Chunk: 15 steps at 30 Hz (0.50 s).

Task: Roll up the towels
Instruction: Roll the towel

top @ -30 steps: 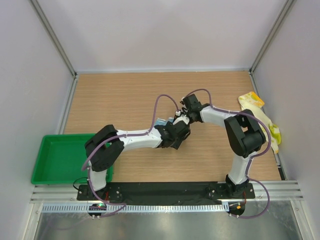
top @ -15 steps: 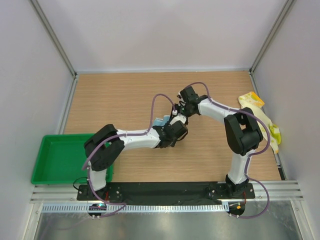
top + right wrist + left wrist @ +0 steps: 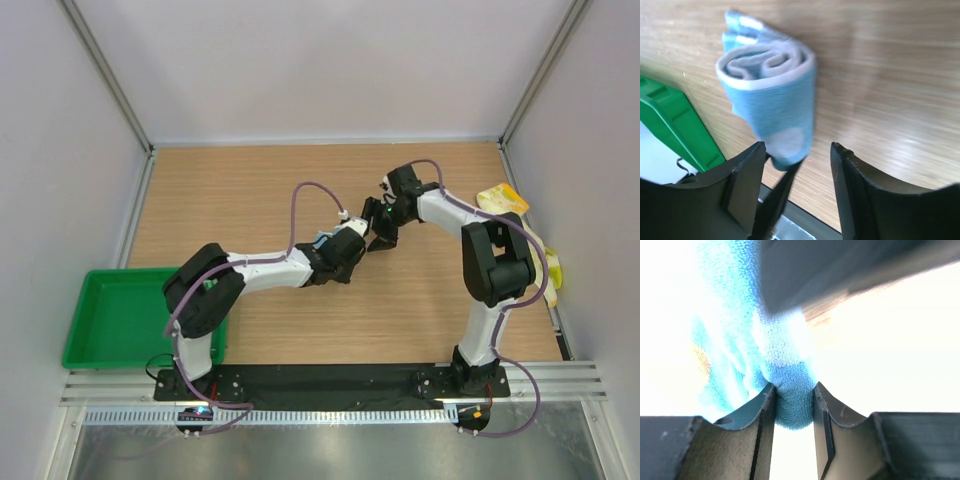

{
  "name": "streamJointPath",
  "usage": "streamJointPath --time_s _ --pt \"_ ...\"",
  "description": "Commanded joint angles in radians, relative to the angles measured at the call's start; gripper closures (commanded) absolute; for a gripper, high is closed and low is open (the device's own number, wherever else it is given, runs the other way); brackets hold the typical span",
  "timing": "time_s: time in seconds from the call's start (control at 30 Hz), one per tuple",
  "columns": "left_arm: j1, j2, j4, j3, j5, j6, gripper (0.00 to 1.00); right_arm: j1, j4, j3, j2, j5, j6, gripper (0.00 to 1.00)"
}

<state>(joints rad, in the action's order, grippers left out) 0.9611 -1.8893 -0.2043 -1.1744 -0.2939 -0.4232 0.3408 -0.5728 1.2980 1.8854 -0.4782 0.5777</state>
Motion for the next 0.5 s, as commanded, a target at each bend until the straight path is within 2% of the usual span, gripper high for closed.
streamJointPath --time_s 0.0,0.3,0.47 --pt "-0.033 -0.087 -0.142 0.099 0.127 -0.049 0.73 -0.081 -0.041 0.04 -0.06 -0.037 -0.041 0.37" --pt "-0.081 -0.059 -0.095 0.142 0.209 -0.045 0.86 -0.261 -0.136 0.067 -0.106 0.049 -0.122 0.31" --pt "-0.099 -0.03 -0.066 0.176 0.255 -0.042 0.93 -0.276 -0.102 0.029 -0.184 0.046 -0.073 0.31"
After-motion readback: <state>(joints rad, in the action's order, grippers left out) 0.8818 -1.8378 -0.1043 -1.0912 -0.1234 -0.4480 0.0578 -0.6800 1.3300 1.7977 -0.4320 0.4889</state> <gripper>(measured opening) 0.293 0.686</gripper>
